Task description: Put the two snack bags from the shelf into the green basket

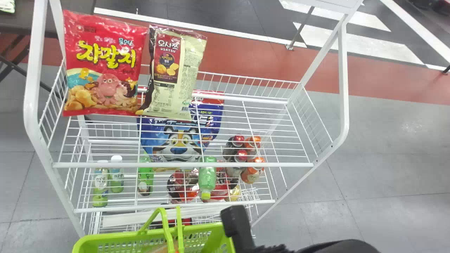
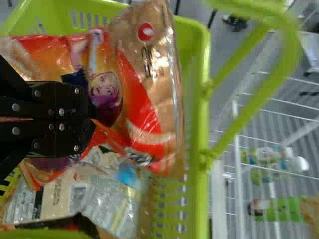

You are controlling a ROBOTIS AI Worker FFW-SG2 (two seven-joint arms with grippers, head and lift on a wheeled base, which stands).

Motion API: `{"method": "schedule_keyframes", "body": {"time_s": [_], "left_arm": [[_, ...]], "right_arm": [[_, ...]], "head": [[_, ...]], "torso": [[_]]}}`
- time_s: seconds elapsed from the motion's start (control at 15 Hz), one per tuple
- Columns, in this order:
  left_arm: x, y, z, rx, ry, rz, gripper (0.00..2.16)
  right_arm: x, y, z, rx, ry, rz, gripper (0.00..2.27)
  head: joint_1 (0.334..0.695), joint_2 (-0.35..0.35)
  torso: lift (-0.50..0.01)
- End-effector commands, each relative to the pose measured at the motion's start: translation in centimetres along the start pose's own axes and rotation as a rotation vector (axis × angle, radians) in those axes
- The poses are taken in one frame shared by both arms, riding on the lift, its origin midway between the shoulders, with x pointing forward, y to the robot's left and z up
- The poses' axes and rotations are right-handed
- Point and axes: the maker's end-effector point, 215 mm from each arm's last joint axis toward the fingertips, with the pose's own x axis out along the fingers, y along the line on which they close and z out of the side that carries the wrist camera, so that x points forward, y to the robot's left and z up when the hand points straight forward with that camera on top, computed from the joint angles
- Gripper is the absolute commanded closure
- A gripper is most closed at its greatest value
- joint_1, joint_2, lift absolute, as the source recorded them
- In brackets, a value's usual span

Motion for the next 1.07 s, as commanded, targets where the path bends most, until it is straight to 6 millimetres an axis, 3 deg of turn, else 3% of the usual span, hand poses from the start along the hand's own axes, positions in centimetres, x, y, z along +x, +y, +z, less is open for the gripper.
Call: {"method": "schedule_keyframes", "body": {"time_s": [0.0,0.07,0.13,0.2,0.67,0.73,0.8,1.0], "left_arm": [[0.1,-0.1,0.0,0.0,0.001,-0.002,2.12],[0.0,0.0,0.0,0.0,0.001,-0.001,2.12],[0.0,0.0,-0.1,-0.001,0.002,-0.001,2.12],[0.0,0.0,-0.1,-0.001,0.002,-0.001,2.12],[0.1,0.0,0.0,0.001,-0.003,-0.004,2.12],[0.1,0.1,-0.1,0.001,-0.004,-0.003,2.12],[0.2,0.2,-0.1,0.003,-0.005,-0.002,2.12],[0.8,0.2,-0.4,0.009,-0.005,-0.009,2.13]], "right_arm": [[1.4,-0.1,-1.1,-0.009,0.05,-0.017,2.22],[1.3,-0.3,-1.0,-0.009,0.048,-0.02,1.65],[0.7,-0.5,-0.6,-0.014,0.033,-0.028,0.23],[-0.2,-1.0,-0.1,-0.014,0.01,-0.037,0.0],[-8.6,-1.6,4.7,-0.087,-0.206,-0.147,0.1],[-9.4,-1.8,6.2,-0.095,-0.263,-0.157,0.11],[-11.2,-2.0,10.5,-0.146,-0.42,-0.189,0.11],[-16.3,-0.3,19.5,-0.299,-0.801,-0.242,0.11]], "head": [[0.695,-0.35],[0.695,-0.35],[0.695,-0.35],[0.695,-0.35],[0.695,-0.35],[0.695,-0.35],[0.695,-0.35],[0.695,-0.35]], "torso": [[-0.007],[-0.007],[-0.007],[-0.007],[-0.007],[-0.007],[-0.007],[-0.007]]}}
